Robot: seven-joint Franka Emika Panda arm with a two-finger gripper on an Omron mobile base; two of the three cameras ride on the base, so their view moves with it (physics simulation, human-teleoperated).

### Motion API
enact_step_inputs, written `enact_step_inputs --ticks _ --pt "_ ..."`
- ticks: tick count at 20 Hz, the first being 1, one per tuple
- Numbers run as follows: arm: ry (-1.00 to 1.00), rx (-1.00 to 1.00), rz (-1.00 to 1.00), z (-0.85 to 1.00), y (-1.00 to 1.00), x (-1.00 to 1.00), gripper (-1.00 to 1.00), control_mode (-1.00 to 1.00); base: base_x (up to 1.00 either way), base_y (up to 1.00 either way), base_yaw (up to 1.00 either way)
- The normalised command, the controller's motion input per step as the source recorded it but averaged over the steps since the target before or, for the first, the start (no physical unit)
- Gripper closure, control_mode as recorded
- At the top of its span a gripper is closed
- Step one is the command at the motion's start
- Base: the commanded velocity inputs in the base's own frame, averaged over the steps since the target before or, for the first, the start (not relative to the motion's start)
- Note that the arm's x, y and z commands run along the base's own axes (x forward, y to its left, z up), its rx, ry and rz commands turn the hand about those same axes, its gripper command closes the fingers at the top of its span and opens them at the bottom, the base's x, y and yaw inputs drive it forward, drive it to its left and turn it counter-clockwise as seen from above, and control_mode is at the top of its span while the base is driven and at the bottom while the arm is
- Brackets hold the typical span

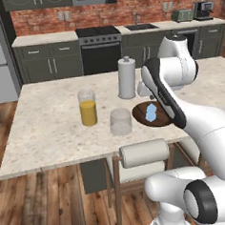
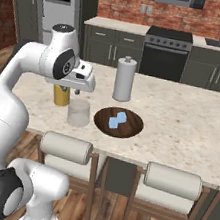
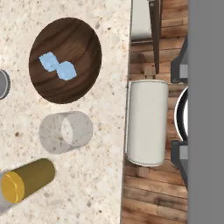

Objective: There are two ice cubes in the ice bowl. Place both ice cubes in the glass cup.

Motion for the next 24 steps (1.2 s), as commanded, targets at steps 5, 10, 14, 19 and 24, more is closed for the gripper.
enact_step_inputs --ticks 5,10,14,19,24 --pt "0.00 0.03 -0.16 -0.01 -0.44 0.00 -1.00 -1.00 0.00 0.00 0.00" --pt "0.00 0.04 -0.24 -0.01 -0.53 0.00 -1.00 -1.00 0.00 0.00 0.00" --pt "0.00 0.02 -0.19 -0.02 -0.39 0.00 -1.00 -1.00 0.00 0.00 0.00" --pt "0.00 0.00 -0.05 0.00 -0.08 0.09 -1.00 -1.00 0.00 0.00 0.00" --pt "0.00 0.00 -0.03 -0.04 0.00 0.26 -1.00 -1.00 0.00 0.00 0.00"
